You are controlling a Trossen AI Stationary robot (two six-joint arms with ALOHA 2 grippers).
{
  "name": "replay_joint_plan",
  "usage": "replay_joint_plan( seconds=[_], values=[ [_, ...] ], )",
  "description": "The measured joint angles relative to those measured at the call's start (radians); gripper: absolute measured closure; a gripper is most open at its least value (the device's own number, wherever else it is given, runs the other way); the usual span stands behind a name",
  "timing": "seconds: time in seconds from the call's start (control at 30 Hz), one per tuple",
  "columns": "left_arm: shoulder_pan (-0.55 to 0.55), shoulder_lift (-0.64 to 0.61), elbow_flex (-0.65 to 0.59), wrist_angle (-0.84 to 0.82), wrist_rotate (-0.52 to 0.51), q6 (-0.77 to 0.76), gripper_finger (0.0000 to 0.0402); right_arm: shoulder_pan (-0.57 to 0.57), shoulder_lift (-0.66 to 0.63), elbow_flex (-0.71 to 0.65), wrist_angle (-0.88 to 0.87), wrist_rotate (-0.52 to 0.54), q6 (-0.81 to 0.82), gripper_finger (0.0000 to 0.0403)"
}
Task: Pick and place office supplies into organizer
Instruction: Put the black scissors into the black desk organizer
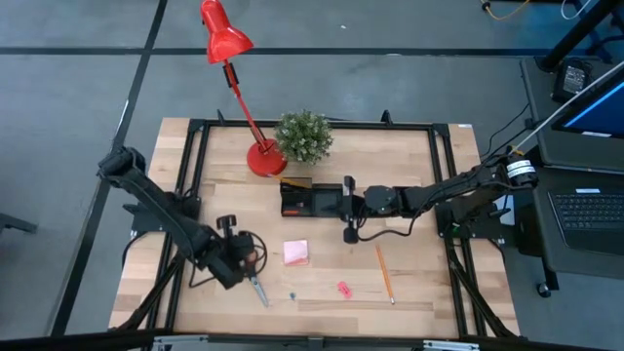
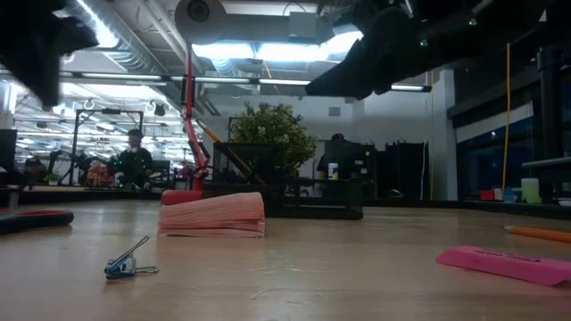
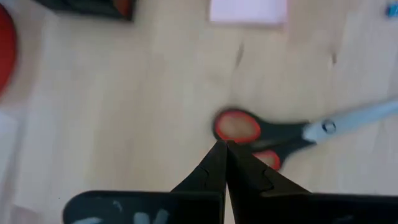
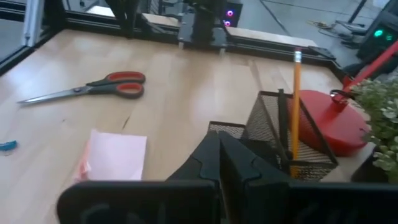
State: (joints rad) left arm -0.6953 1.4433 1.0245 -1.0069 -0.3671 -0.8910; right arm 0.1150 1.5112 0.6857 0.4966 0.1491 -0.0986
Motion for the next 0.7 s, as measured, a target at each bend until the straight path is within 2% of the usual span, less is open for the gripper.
replay_joint_plan(
  seconds=[0.13, 0.5, 0.7],
  values=[
    [-0.025, 0.053, 0.000, 0.000, 0.053, -0.055, 0.0400, 0.000, 0.000, 0.000, 0.000, -0.038, -0.006, 0.0400],
    [-0.010, 0.100, 0.000, 0.020, 0.003, -0.076, 0.0397, 0.010, 0.000, 0.000, 0.009, -0.047, 0.038, 0.0400],
    [0.020, 0.100, 0.000, 0.063, 0.019, -0.083, 0.0362, 0.033, 0.001, 0.000, 0.009, -0.049, 0.038, 0.0400]
  ],
)
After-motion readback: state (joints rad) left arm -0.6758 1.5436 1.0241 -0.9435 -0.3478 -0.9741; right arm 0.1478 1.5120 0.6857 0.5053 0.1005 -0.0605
